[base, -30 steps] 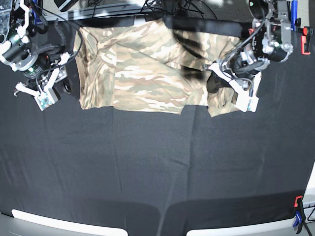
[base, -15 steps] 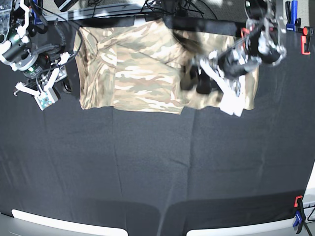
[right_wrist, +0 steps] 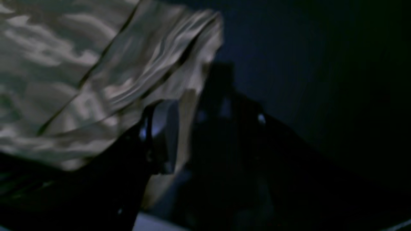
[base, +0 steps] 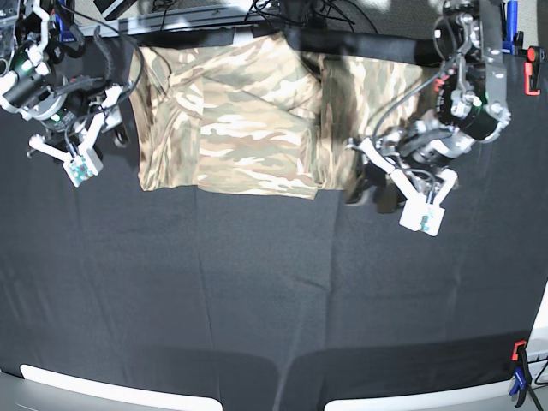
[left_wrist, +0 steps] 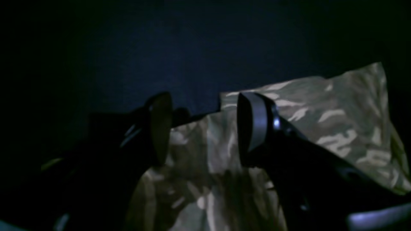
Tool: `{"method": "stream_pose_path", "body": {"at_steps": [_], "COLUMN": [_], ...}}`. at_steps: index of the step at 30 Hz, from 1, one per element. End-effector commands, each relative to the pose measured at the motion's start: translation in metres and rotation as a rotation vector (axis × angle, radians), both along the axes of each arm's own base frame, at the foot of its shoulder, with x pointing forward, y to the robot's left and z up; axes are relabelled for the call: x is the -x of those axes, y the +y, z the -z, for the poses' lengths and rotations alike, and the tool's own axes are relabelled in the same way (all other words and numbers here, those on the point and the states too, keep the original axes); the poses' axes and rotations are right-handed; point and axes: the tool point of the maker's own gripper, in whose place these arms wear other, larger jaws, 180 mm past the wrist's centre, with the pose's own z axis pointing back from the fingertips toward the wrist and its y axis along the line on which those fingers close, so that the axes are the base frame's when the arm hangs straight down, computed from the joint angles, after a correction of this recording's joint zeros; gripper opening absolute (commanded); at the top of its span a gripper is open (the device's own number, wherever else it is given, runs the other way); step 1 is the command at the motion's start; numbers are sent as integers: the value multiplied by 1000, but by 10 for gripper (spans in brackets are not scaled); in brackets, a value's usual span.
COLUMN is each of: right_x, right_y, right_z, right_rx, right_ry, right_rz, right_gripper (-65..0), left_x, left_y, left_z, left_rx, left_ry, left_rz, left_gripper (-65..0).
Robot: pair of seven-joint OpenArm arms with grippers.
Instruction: Layout the t-shirt on the table in an organized manner, then fold the t-shirt properly
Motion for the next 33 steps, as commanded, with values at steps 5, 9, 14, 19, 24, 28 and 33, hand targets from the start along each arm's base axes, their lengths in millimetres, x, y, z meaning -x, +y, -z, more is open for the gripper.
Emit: {"method": "stream_pose_path", "body": {"at_steps": [5, 9, 14, 19, 24, 28, 33], "right_x": [2, 4, -8, -8, 10, 15, 19], "right_y": [-1, -6, -5, -14, -3, 2, 18], "right_z": [19, 43, 50, 62, 72, 76, 81], "right_rx": [-158, -242, -339, -351, -444, -509, -541], "right_ry": [58, 141, 189, 251, 332, 356, 352], "right_rz": [44, 38, 27, 57, -2, 0, -35], "right_gripper": [-364, -364, -364, -364, -364, -364, -364], "left_x": [-7, -7, -6, -7, -7, -8, -8], "left_y": [4, 4, 4, 4, 4, 4, 4], "left_z": [-12, -12, -12, -12, -13, -14, -14], "left_rx": [-21, -21, -21, -20, -17, -16, -16], "left_ry": [-54, -54, -54, -54, -61, -64, -64], "left_rz": [-5, -5, -5, -5, -7, -7, -7], "left_gripper": [-349, -349, -349, -349, -349, -349, -349]}}
